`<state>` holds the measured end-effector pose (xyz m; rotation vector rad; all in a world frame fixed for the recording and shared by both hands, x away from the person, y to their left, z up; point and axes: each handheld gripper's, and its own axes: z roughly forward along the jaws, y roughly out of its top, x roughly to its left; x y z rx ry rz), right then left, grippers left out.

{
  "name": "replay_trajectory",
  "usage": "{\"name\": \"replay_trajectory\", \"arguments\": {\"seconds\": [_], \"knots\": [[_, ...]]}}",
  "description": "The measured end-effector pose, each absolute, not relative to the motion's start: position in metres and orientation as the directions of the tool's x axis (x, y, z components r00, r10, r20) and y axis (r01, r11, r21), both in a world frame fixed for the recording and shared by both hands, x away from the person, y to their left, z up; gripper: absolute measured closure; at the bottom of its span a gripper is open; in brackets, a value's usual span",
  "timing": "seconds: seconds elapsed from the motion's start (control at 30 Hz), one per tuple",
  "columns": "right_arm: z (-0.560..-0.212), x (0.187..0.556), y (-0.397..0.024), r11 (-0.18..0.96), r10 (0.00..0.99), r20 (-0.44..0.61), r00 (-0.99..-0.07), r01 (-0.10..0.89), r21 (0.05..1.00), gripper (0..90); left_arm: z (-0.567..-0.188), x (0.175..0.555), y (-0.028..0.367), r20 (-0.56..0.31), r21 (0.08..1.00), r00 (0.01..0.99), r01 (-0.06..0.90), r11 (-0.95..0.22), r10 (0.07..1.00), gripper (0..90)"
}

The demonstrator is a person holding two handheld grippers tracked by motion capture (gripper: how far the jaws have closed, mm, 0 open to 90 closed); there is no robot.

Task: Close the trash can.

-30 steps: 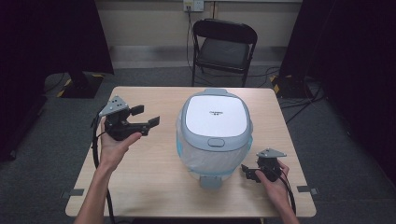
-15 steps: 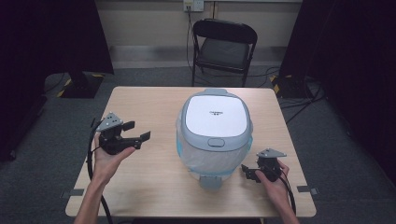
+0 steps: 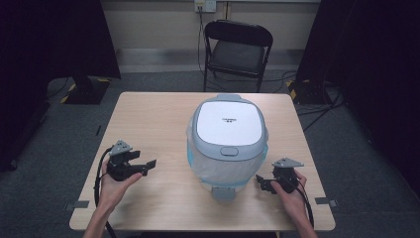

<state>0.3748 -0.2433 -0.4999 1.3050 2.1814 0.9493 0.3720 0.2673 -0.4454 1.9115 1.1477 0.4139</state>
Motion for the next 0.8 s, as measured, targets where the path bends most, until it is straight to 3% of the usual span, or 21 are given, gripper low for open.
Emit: {"name": "replay_trajectory", "arguments": {"seconds": [0.13,0.4,0.57,0.8], "knots": [[-0.500,0.375,-0.243,0.325,0.884,-0.013,-0.468,0.593,0.737,13.9,-0.464,0.369,0.267,-0.155,0.767,0.520,0.599,-0.229,0.840,21.5],[-0.500,0.375,-0.243,0.323,0.884,-0.011,-0.467,0.594,0.737,13.9,-0.490,0.364,0.263,-0.103,0.724,0.506,0.628,-0.284,0.856,21.1],[-0.500,0.375,-0.243,0.324,0.884,-0.012,-0.467,0.594,0.737,13.8,-0.497,0.362,0.261,-0.098,0.728,0.507,0.623,-0.286,0.856,16.3],[-0.500,0.375,-0.243,0.323,0.884,-0.011,-0.467,0.594,0.737,13.9,-0.502,0.358,0.255,-0.002,0.739,0.496,0.586,-0.333,0.868,15.1]]}}
